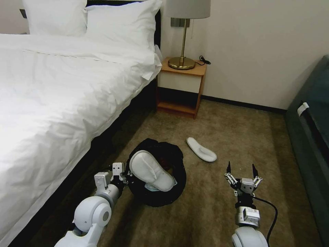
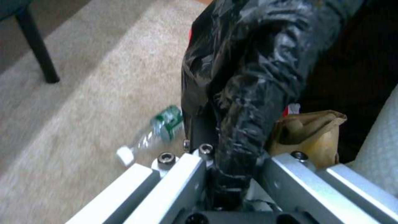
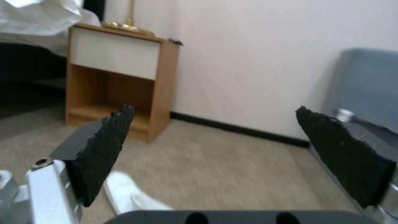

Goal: Pick up the trash bin, then pick up the garbage on the floor and place it into the trash bin.

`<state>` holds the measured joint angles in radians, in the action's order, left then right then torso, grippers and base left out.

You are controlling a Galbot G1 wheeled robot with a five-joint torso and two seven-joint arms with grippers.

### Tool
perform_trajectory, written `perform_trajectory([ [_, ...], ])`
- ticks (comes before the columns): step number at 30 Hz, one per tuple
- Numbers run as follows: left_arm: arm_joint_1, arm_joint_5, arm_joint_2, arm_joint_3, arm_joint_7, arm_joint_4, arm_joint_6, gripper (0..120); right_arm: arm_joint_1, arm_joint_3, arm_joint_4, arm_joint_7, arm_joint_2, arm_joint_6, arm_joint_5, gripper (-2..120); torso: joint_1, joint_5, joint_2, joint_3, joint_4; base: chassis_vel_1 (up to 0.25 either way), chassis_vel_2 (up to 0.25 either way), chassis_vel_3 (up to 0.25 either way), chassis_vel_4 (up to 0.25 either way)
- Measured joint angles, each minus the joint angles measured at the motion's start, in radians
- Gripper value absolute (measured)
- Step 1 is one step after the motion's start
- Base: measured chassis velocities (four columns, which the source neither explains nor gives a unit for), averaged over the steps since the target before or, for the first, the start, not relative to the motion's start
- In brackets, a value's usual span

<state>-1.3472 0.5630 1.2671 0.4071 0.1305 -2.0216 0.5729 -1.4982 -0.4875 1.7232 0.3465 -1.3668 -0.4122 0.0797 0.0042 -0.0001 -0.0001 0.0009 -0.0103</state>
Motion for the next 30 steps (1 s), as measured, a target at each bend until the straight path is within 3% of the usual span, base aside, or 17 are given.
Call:
perform_trajectory([
  [5,0.002,0.009,-0.003,0.003,0.005,-0.004,0.006,0,0.008,0.013,-0.043,-0.023,-0.012,-0.051,0.08,100,0.0,0.0,0.0,0.0,0.0001,-0.085,0.099,0.054,-0.062],
  [21,-0.028,-0.003,0.008,0.003,0.005,-0.025,0.008,0,-0.009,0.015,-0.045,-0.075,-0.019,-0.071,0.097,100,-0.001,0.0001,0.0,0.0,0.0,0.016,-0.016,-0.015,0.012],
  [30,-0.054,-0.019,0.016,0.005,0.001,-0.042,0.005,0,-0.014,0.02,-0.042,-0.076,-0.028,-0.08,0.121,100,-0.001,0.0001,0.0,0.0,0.0001,-0.112,0.107,0.108,-0.113],
])
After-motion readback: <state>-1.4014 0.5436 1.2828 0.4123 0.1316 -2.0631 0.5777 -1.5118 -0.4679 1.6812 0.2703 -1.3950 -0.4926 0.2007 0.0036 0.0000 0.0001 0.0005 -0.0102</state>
